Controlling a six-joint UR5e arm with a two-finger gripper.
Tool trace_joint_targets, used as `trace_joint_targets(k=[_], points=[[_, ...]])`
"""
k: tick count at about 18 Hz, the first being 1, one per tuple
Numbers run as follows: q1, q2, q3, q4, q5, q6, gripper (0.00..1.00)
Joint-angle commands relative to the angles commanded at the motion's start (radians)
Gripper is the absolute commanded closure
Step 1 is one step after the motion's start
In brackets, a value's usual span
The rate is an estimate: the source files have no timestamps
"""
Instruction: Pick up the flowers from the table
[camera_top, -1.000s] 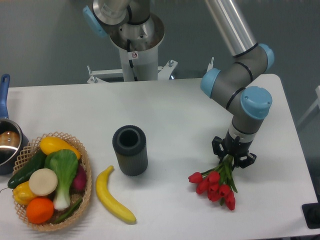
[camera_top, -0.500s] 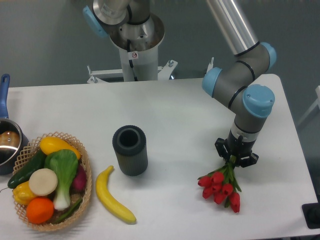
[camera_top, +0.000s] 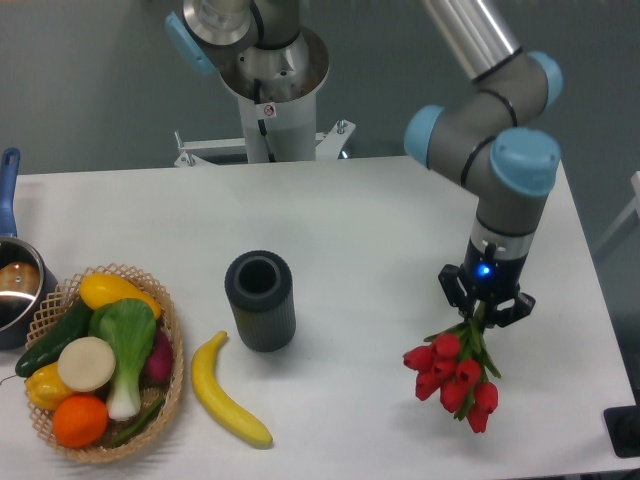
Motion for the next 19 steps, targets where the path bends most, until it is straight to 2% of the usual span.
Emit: trace_joint_targets(k=[4, 7, 15, 19], points=[[0.005, 0.063, -0.006, 0.000, -0.205, -0.086, 0.72], [0.012, 0.091, -0.006, -0.002, -0.330, -0.091, 0.72], [0.077, 0.108, -0.008, -0.002, -0.462, -0.106, 0.71], [0.083, 0.115, -0.012, -0.002, -0.465, -0.111, 0.71]])
